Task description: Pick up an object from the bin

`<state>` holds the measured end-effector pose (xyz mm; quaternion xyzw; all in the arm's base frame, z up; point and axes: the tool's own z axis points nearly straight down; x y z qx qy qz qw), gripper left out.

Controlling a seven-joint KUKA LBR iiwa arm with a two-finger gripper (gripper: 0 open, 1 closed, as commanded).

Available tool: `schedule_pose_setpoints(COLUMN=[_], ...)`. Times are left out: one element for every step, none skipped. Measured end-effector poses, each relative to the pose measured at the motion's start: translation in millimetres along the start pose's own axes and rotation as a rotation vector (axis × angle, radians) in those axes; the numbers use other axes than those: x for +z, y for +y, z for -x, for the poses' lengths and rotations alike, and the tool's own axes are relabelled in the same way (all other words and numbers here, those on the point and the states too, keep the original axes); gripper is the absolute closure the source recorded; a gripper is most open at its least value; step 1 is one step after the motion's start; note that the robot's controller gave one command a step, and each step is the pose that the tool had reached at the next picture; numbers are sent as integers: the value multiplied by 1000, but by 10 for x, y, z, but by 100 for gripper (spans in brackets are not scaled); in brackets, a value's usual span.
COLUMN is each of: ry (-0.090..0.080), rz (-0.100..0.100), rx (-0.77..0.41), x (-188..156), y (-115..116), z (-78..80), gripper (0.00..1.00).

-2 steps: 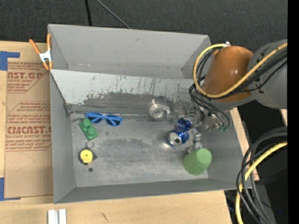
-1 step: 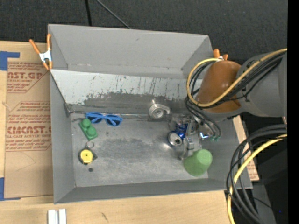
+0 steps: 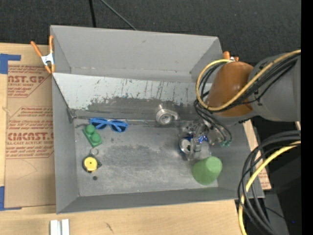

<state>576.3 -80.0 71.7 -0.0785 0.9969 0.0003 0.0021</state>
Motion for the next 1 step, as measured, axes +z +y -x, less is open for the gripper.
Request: schedule_pose_setpoints(ry=[-7], rz=[-3], rx=[47], x=[-1938], y=[73], z=[-154], gripper=[100])
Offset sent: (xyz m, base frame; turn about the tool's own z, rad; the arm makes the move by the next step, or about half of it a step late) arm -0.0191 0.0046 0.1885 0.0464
